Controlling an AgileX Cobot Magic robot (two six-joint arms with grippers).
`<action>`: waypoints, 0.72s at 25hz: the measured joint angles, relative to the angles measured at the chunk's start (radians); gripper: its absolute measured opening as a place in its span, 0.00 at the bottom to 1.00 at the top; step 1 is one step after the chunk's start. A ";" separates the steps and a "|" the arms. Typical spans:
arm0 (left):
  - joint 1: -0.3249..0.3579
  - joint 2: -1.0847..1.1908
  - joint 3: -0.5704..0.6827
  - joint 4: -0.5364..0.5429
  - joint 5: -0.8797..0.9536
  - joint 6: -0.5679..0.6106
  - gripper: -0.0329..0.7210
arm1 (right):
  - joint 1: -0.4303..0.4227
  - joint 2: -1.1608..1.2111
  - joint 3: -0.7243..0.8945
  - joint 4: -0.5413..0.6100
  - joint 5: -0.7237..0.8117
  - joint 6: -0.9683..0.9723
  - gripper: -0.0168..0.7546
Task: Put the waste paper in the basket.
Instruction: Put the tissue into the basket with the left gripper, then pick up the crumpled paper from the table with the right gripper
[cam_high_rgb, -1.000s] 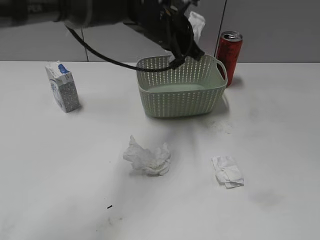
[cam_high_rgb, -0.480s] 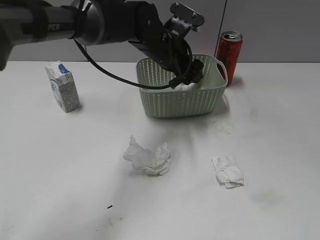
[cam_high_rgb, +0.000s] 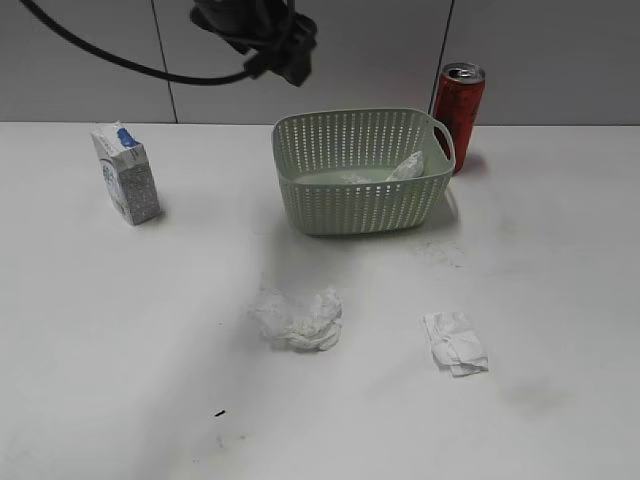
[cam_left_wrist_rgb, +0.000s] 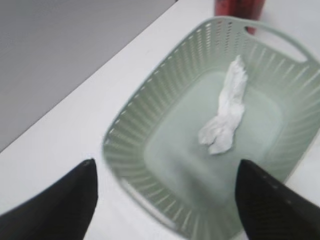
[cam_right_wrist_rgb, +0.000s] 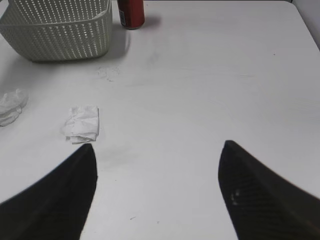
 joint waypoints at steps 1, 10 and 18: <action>0.020 -0.021 0.000 0.002 0.042 -0.005 0.87 | 0.000 0.000 0.000 0.000 0.000 0.000 0.76; 0.280 -0.163 0.011 0.011 0.293 -0.025 0.83 | 0.000 0.000 0.000 0.000 0.000 0.000 0.76; 0.437 -0.391 0.259 0.012 0.307 -0.039 0.83 | 0.000 0.000 0.000 0.000 0.000 0.001 0.76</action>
